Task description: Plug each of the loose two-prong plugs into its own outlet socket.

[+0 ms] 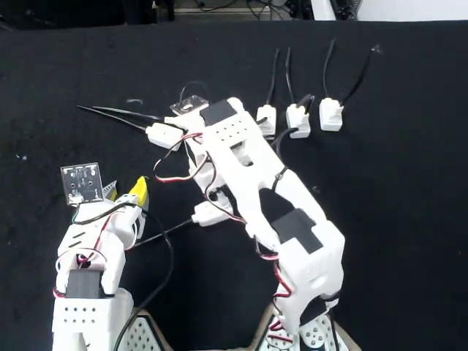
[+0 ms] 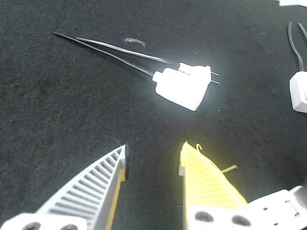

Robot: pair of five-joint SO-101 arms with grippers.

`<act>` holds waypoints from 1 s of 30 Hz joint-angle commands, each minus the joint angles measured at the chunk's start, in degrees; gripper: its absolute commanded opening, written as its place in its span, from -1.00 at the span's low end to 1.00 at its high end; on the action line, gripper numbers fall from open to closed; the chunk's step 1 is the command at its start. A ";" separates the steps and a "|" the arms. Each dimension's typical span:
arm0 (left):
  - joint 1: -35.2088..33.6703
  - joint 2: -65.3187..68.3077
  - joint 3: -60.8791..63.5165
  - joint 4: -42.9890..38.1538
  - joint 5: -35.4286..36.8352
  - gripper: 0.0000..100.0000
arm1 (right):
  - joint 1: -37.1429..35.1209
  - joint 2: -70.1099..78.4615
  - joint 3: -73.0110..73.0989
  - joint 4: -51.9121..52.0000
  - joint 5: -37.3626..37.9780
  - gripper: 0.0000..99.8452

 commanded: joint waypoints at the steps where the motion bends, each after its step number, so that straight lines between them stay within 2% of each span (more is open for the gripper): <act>1: -0.22 -0.70 -1.10 -0.18 0.00 -0.62 | 0.18 -5.41 -0.84 2.55 0.53 -0.98; 19: -0.22 -0.70 -1.10 -0.09 0.00 -0.62 | 0.18 -7.34 -0.22 4.66 0.70 -0.98; 30: -0.48 -0.70 -1.10 0.00 0.00 -0.62 | 0.26 -0.57 -4.35 3.87 0.70 -0.98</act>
